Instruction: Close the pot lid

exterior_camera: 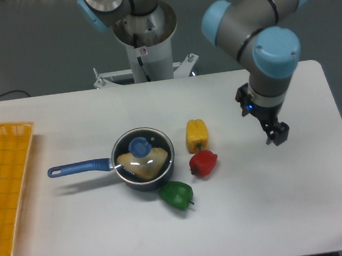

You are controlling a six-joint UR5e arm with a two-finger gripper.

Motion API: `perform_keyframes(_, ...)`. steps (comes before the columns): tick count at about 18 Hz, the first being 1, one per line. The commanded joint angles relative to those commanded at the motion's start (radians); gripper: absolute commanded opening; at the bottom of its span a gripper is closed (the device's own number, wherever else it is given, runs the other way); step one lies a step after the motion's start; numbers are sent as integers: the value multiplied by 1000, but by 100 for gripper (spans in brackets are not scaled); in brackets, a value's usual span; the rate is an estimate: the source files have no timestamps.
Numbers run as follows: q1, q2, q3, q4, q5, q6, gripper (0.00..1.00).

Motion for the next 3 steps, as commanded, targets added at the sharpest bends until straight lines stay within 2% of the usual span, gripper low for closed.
perform_keyframes(3,2,-5,0,2,-6,0,100)
